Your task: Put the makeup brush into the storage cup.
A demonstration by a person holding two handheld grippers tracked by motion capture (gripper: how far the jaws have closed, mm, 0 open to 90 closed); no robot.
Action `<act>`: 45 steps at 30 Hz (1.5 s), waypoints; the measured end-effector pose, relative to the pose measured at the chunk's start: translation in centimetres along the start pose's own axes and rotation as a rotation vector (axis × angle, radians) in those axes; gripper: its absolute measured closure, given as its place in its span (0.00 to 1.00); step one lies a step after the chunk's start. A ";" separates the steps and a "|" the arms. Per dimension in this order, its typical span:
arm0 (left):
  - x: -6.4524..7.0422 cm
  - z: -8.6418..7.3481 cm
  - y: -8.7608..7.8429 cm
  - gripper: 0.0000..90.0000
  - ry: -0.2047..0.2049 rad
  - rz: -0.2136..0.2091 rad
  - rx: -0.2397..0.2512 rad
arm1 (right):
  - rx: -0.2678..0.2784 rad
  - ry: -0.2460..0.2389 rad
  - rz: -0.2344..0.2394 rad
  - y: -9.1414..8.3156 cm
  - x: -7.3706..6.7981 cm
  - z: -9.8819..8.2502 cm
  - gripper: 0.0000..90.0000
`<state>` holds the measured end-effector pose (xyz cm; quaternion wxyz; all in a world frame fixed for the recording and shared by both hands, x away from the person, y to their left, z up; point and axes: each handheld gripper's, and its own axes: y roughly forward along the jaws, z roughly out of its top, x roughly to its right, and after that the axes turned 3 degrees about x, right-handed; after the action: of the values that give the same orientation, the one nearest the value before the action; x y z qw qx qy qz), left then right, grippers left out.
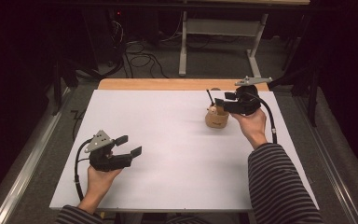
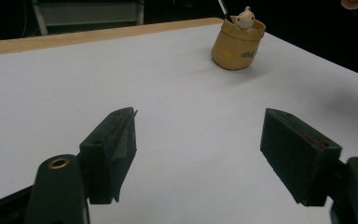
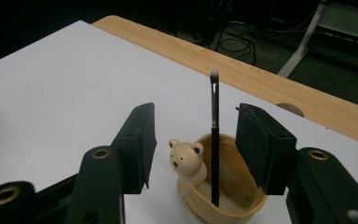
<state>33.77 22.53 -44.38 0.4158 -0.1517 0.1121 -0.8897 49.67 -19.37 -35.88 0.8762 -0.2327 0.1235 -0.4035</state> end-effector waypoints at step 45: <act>0.0 0.0 0.0 0.30 -0.005 -0.002 -0.001 | 0.048 -0.030 0.095 -3.4 -2.0 -1.1 0.50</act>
<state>33.82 22.53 -44.41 0.4149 -0.1542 0.1114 -0.8898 45.74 -20.14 -35.05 0.9015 -0.2115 0.1118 -0.3607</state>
